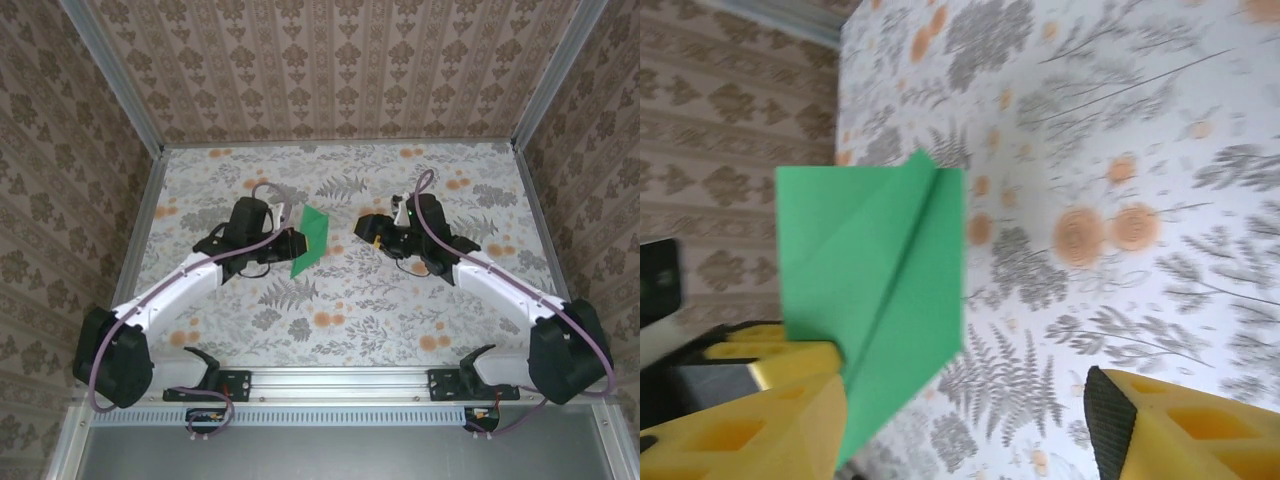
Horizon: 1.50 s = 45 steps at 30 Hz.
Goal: Fold a paper plane with a square sheet of paper (pick it up from the middle)
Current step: Turn over the paper at the center of the table, then move the paper to the center of the table.
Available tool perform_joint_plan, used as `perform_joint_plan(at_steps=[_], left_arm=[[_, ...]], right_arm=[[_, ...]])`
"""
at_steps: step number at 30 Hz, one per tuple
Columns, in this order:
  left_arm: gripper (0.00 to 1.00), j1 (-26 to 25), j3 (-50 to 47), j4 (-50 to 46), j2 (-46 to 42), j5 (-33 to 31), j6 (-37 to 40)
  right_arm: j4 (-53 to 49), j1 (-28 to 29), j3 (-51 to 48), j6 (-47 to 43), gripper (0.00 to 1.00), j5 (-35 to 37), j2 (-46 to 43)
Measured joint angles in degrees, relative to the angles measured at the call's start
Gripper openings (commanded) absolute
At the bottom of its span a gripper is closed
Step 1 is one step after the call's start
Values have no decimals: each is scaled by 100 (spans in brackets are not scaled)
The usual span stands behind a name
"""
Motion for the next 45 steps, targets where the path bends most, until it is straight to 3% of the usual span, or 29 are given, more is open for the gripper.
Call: perform_joint_plan(at_steps=[8,11,14,17,21,31,36,41,45], left_arm=[[17,-907,1443,-2406,1318,-3058,330],[17,-1163,1856,-2896,2081,-3731,223],[23,-1366,2201,-3088,2743,-4002,92],[36,-1543,2494,-2999,3254,-3871,-42],[50,-1604,2559,-2588,3475,-3224,-122],[59,-918,1720,-1003,2870,-1143,-256],[64,-389,1176,-527,2227,-590,-343],[70,173,651,-374,1475,-446,-407],[86,706,140,-356,988,-522,-463]], right_arm=[[-890,0,-420,-330,71,1075,-363],[-1049,0,-479,-345,71,1305,-376],[-1108,0,-525,-345,71,1482,-402],[-1141,0,-603,-343,71,1617,-437],[-1145,0,-721,-343,71,1718,-472],[-852,103,-852,-319,65,1567,-396],[-551,789,-761,-317,59,1421,122],[-358,1762,-52,-313,49,1349,1097],[-223,2387,772,-319,44,1268,1985]])
